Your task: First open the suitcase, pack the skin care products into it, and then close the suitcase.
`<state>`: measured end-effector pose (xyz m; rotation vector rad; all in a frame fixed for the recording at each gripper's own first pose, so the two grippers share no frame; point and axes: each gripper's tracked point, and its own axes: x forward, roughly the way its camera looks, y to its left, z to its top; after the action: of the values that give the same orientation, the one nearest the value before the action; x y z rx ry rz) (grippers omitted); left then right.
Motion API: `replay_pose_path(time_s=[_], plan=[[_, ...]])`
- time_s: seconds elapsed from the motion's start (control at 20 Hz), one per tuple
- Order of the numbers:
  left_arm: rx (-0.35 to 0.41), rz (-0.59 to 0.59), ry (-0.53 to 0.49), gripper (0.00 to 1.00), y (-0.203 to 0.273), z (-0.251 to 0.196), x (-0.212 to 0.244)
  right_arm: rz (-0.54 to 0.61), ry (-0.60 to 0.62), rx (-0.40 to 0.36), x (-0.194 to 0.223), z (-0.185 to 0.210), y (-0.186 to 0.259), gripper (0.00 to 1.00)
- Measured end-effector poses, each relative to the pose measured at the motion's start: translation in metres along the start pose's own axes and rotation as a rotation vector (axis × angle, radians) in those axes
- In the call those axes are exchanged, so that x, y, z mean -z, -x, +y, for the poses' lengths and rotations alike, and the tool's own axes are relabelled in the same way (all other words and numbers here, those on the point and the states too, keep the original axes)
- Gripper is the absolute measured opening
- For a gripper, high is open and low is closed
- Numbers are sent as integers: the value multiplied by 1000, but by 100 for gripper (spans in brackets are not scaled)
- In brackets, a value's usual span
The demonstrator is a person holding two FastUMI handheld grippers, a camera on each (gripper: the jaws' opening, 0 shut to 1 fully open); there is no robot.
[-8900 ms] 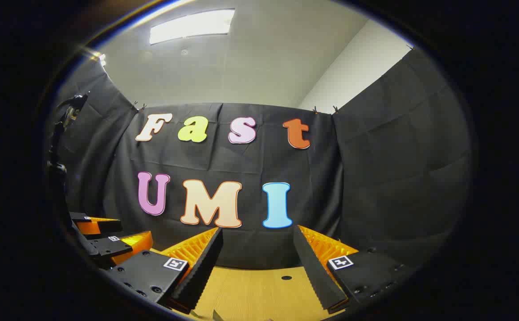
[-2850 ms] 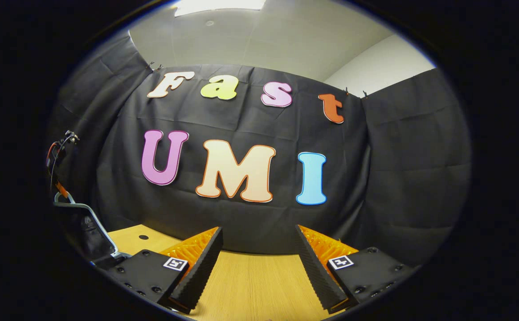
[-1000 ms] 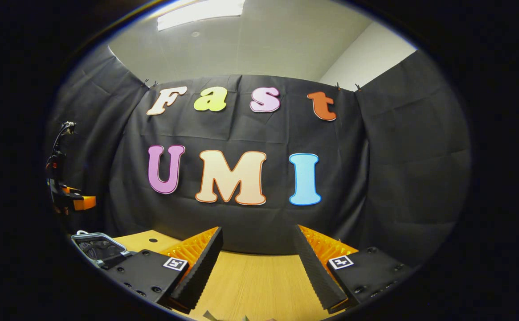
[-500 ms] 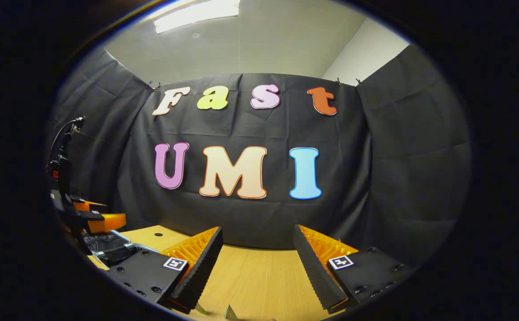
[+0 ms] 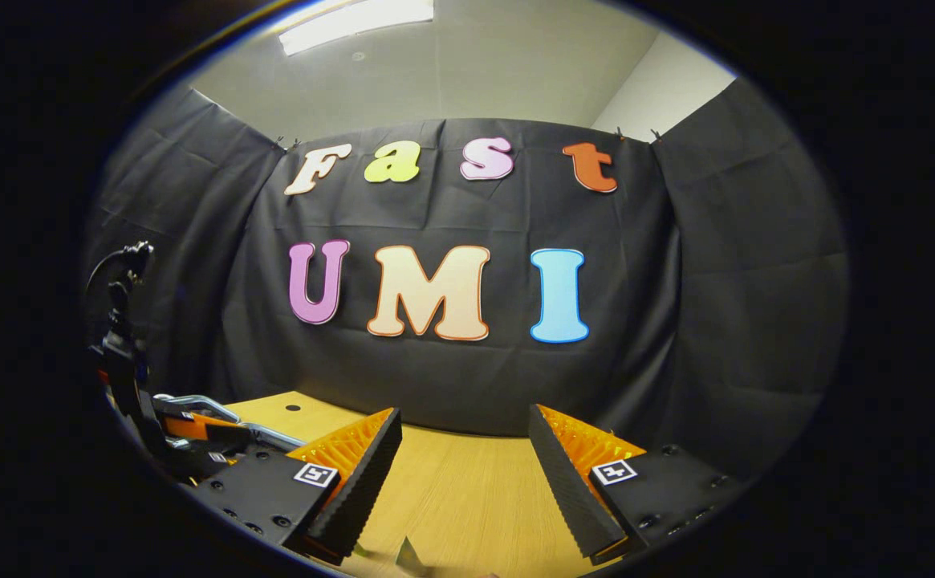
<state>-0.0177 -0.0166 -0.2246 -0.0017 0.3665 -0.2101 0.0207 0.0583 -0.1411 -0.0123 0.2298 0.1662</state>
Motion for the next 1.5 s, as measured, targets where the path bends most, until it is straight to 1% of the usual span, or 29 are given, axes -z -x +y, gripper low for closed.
replay_pose_path(time_s=[0.15, 0.4, 0.6, 0.65, 0.7, 0.75, 0.9, 0.95, 1.0, 1.1, 1.15, 1.25, 1.35, 1.4, 1.5], plan=[[59, 54, 1, 94, -8, -22, 32, 27, 8, -5, 10, 0, 3, 99], [123, 152, 10, 95, -18, -52, 86, 69, 40, 0, 27, -5, 7, 99], [163, 213, 58, 94, -25, -69, 120, 102, 65, 1, 40, -9, 11, 99], [167, 231, 66, 90, -27, -72, 129, 108, 67, 2, 42, -10, 13, 100], [169, 252, 72, 88, -29, -74, 137, 113, 70, 4, 45, -12, 14, 99], [172, 269, 79, 81, -30, -77, 144, 118, 74, 7, 47, -13, 15, 100], [177, 310, 91, 71, -36, -81, 161, 135, 77, 10, 56, -17, 21, 99], [171, 318, 84, 64, -39, -80, 166, 144, 71, 10, 59, -17, 22, 100], [166, 325, 75, 58, -43, -79, 169, 151, 66, 8, 64, -17, 24, 100], [154, 349, 77, 34, -48, -76, 177, 172, 65, 6, 76, -17, 25, 99], [153, 354, 87, 25, -47, -73, 176, 190, 61, -1, 83, -16, 26, 99], [155, 361, 100, 19, -49, -71, 175, 216, 42, -17, 98, -13, 28, 99], [141, 367, 94, 18, -44, -64, 168, 264, 25, -43, 118, -5, 28, 100], [131, 366, 87, 18, -41, -61, 163, 285, 15, -59, 127, 0, 29, 99], [113, 364, 79, 18, -32, -55, 153, 301, -5, -91, 137, 12, 31, 99]])
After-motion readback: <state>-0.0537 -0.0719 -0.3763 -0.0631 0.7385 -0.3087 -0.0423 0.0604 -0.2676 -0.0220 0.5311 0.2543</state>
